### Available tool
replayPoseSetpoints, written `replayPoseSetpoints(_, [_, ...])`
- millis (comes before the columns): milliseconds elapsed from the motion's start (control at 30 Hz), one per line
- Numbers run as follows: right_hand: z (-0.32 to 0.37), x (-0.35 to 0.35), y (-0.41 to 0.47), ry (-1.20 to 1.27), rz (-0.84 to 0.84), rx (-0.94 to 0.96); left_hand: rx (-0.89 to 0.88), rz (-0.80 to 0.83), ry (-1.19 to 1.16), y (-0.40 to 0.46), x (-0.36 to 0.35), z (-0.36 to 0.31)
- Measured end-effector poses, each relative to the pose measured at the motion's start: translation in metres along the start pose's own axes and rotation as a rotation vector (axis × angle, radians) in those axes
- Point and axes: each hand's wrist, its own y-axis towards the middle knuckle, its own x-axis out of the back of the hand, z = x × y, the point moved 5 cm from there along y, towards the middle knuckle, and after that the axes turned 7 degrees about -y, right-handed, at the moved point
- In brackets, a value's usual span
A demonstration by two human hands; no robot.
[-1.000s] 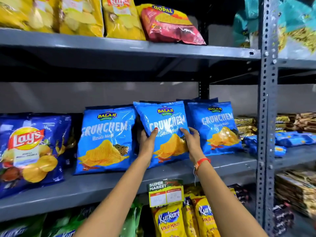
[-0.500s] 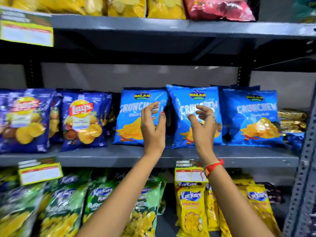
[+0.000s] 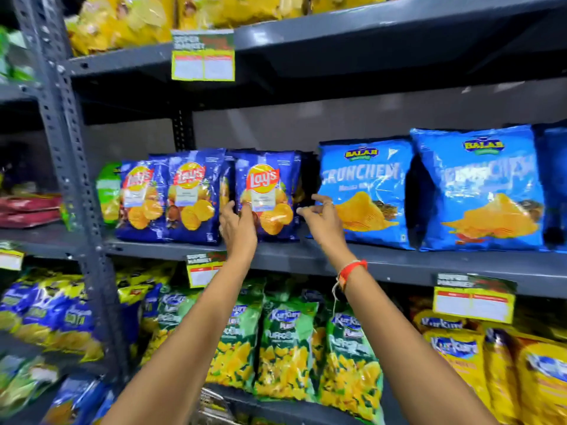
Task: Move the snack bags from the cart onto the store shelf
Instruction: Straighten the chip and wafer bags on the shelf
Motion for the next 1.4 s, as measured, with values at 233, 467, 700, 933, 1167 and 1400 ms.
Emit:
replayPoseSetpoints(233, [-0.005,-0.055,0.019,-0.135,0.104,-0.043,0.324,0.270,-0.230,0.038,-0.013,0.023])
replayPoseSetpoints(467, [-0.006,-0.058,0.027,-0.216,0.037,-0.057,0.136,0.349,-0.078,0.046,-0.006,0.025])
replayPoseSetpoints(700, [-0.007,-0.068,0.026,-0.240,0.022,-0.015,0.086,0.344,-0.031,0.054,-0.002,0.023])
replayPoseSetpoints(933, [-0.006,-0.066,0.028,-0.198,0.011,-0.043,0.094,0.340,-0.035,0.050,-0.003,0.023])
replayPoseSetpoints(1167, [-0.002,-0.056,0.024,-0.141,-0.011,-0.020,0.011,0.273,-0.001,0.040,0.003,0.013])
replayPoseSetpoints(1400, [0.015,-0.039,0.025,-0.195,-0.045,0.080,-0.227,0.189,0.160,0.022,-0.001,-0.008])
